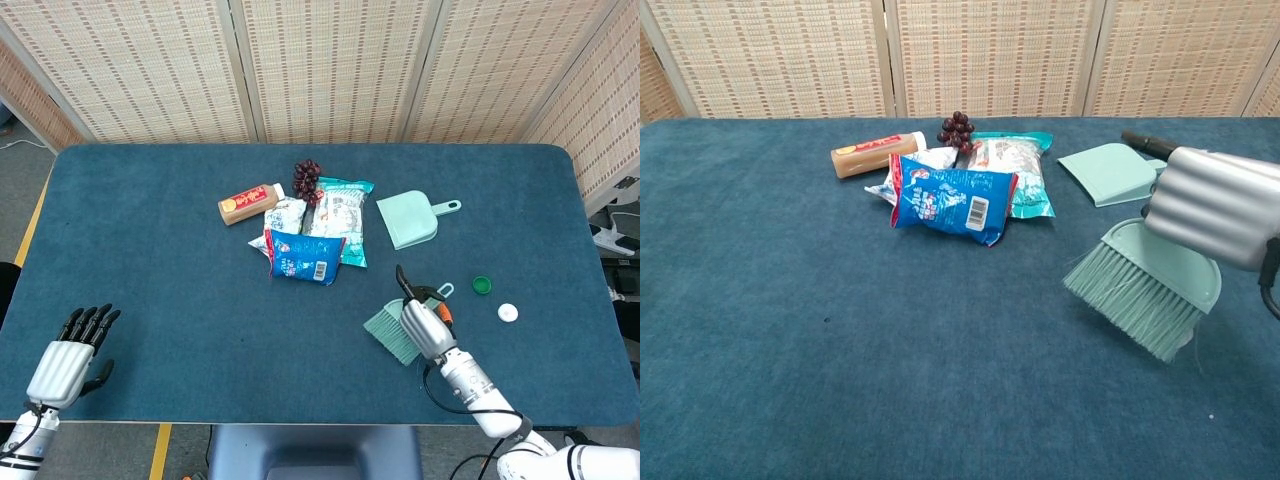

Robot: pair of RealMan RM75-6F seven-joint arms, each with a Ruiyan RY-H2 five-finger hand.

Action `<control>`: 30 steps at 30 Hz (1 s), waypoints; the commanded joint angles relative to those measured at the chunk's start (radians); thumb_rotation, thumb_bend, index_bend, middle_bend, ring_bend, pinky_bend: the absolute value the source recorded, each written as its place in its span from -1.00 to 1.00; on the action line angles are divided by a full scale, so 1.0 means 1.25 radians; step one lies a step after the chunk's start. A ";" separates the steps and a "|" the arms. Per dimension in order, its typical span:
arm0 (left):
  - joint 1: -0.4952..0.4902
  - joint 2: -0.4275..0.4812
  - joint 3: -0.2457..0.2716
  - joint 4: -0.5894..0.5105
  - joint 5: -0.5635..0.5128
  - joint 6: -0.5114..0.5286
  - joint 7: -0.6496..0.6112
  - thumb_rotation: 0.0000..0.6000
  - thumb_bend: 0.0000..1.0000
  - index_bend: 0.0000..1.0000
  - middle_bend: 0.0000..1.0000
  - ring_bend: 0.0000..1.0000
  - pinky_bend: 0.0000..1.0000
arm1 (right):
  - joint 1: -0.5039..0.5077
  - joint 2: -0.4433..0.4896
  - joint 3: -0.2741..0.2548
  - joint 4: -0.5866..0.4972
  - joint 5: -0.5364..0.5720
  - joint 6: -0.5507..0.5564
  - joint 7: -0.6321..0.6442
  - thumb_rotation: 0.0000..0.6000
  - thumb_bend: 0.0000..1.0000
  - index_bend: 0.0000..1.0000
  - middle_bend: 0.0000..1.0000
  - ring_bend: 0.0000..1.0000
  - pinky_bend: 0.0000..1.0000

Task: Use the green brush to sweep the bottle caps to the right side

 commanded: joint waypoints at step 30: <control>-0.001 -0.009 0.001 0.005 0.000 -0.006 0.013 1.00 -0.14 -1.00 -1.00 -1.00 -0.88 | -0.019 0.006 -0.055 0.160 0.112 0.053 -0.182 1.00 0.09 0.94 0.80 0.28 -1.00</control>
